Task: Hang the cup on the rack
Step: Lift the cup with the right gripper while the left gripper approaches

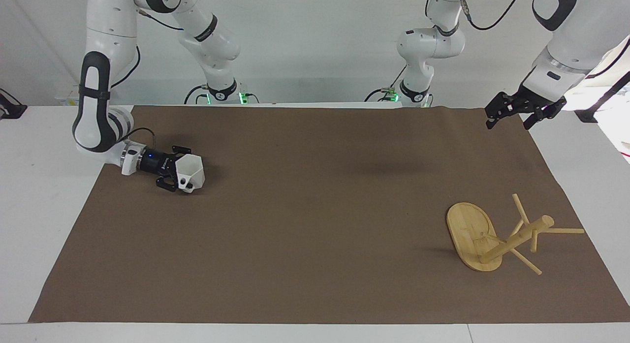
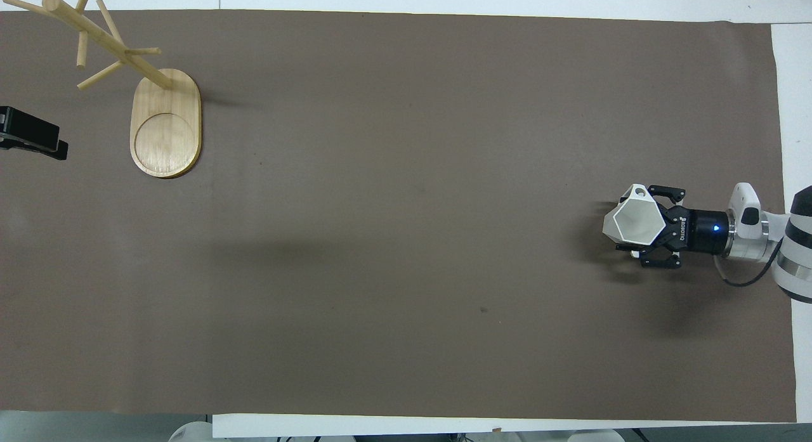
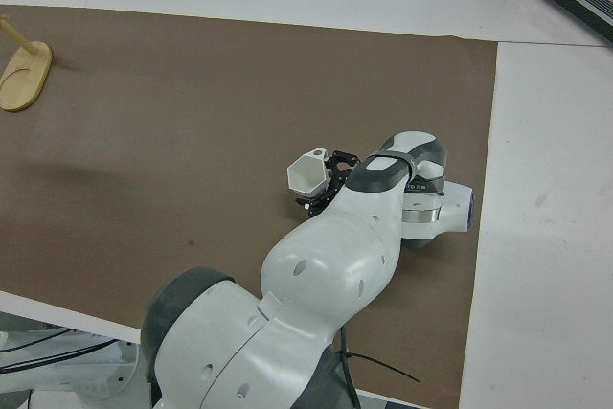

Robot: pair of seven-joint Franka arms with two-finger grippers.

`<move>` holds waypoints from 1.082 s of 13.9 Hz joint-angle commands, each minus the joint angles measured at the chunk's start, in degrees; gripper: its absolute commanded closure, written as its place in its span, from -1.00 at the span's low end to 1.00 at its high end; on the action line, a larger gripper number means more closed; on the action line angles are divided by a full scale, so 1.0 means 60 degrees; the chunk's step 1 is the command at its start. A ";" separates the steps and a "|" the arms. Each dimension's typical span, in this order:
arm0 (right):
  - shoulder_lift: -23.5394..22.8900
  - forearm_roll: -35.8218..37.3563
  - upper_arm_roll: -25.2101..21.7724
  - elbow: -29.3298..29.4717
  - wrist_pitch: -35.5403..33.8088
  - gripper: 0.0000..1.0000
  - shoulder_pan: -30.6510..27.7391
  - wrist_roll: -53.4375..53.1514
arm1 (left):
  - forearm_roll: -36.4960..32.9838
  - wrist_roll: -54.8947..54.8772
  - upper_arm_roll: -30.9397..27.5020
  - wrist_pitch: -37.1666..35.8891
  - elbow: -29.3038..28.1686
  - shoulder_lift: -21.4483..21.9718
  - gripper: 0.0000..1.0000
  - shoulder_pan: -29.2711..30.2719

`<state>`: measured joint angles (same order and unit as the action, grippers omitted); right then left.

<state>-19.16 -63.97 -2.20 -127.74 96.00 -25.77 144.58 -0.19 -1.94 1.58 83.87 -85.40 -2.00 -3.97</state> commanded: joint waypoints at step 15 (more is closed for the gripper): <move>0.2213 -0.1931 0.1026 0.1369 0.1193 0.75 0.4041 -0.4906 | 0.0090 0.3609 0.0103 0.2119 -0.1953 0.0833 -1.00 -0.1912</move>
<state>-6.87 -71.19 4.08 -118.34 99.76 -5.47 117.14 0.07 11.23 2.65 92.23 -91.21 -0.33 -10.53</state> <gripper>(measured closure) 0.203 0.000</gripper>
